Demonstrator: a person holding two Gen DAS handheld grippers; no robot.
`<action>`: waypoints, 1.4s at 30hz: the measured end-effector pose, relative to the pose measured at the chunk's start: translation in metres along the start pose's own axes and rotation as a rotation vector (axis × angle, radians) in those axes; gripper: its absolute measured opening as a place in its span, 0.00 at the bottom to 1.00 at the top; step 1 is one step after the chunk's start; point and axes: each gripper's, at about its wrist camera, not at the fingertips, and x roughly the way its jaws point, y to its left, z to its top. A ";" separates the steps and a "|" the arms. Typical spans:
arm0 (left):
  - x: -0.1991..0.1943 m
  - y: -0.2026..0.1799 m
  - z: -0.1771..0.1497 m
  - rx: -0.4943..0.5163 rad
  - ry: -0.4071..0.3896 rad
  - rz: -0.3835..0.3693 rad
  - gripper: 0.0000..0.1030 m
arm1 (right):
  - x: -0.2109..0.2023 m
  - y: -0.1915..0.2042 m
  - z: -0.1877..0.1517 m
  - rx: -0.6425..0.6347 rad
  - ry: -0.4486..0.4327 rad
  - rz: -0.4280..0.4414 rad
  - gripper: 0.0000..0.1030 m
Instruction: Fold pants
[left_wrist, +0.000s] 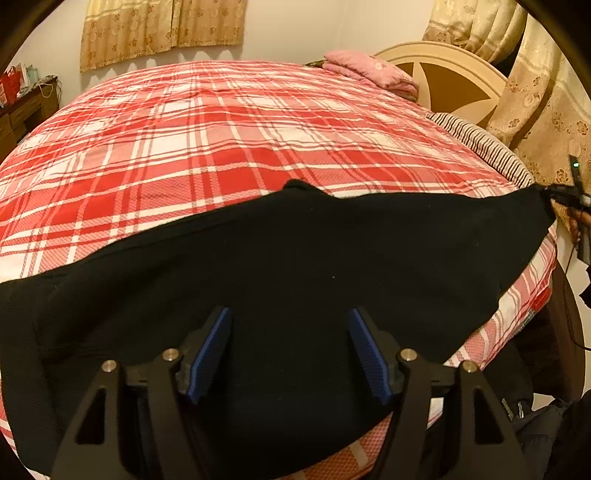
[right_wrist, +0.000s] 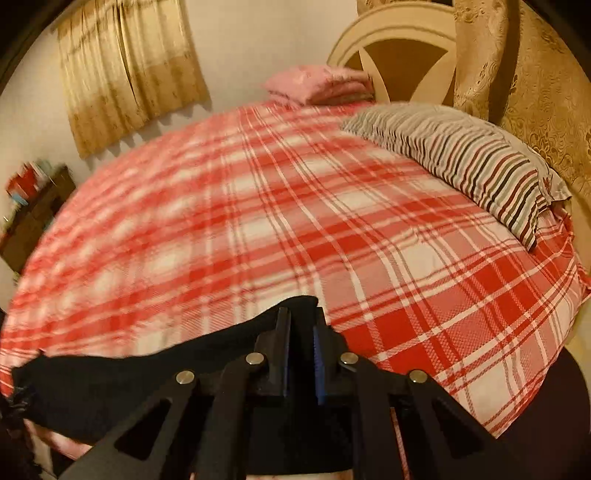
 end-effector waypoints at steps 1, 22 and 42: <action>0.000 0.000 0.000 0.000 -0.001 0.000 0.68 | 0.011 -0.004 -0.002 0.010 0.031 -0.022 0.10; -0.031 0.061 -0.022 -0.046 -0.037 0.219 0.68 | -0.021 0.183 -0.103 -0.472 0.056 0.232 0.46; -0.067 0.084 -0.029 -0.054 -0.143 0.205 0.71 | 0.000 0.384 -0.113 -0.666 0.081 0.587 0.47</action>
